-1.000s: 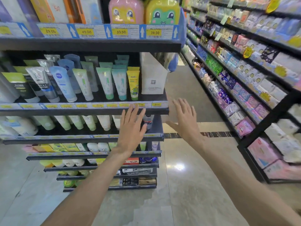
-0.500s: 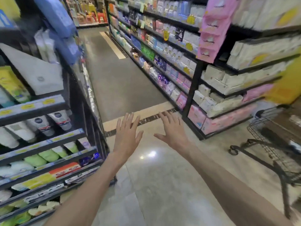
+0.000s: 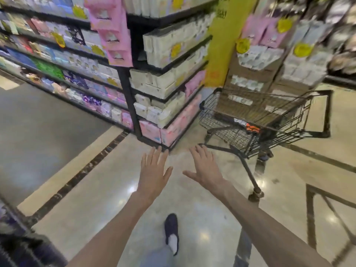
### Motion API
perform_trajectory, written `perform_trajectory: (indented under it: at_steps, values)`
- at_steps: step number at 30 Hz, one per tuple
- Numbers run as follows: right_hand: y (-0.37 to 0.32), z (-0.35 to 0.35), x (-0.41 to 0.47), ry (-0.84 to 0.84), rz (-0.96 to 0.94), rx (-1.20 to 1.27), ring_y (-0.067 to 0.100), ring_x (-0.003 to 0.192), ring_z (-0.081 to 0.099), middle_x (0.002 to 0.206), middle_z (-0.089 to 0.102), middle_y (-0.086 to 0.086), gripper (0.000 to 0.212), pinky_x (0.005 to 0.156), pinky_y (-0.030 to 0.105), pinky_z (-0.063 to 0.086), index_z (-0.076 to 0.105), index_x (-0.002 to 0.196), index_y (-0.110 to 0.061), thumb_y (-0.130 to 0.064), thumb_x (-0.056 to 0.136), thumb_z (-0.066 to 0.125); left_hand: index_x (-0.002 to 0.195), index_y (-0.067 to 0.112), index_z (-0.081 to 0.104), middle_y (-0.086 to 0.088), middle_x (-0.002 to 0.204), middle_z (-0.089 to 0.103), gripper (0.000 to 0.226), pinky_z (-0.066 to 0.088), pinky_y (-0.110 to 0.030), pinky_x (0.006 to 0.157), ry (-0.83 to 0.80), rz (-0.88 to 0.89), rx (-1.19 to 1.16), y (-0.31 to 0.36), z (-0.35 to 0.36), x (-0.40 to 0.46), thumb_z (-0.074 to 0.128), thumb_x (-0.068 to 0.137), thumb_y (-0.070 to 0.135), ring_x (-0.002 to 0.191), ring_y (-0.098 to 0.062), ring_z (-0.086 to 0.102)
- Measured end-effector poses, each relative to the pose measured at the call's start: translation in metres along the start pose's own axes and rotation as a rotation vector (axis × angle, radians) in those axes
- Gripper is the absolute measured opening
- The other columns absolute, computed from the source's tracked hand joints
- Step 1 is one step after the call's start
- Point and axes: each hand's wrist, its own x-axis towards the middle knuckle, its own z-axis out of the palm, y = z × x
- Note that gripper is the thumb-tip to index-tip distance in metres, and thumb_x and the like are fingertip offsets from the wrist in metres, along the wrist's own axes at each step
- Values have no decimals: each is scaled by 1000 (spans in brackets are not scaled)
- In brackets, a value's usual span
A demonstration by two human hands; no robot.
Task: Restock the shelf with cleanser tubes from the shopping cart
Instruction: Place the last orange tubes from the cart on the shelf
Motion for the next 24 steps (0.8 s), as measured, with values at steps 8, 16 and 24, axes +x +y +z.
perform_trajectory:
  at_steps: [8,16,24]
  values:
    - [131,-20,69,-10,250,-59,32,155,19,165,27,10,98,123,56,19,22,162,-21,-69,86,63,153,17,45,-16,157,47,64,38,-57,117,-207,221,-47,66,76,163,31,104,54,147,-36,42]
    - [223,-36,140,8,451,-9,30,156,15,168,23,6,91,125,54,15,19,162,-26,-66,92,60,160,23,35,-8,163,38,63,27,-53,124,-304,351,-98,124,123,305,41,104,53,153,-31,31]
    - [318,-34,216,26,589,5,30,154,22,165,29,9,94,125,54,21,19,162,-25,-69,90,59,163,23,27,-5,171,21,62,12,-51,129,-310,448,-155,171,162,434,37,108,51,160,-25,12]
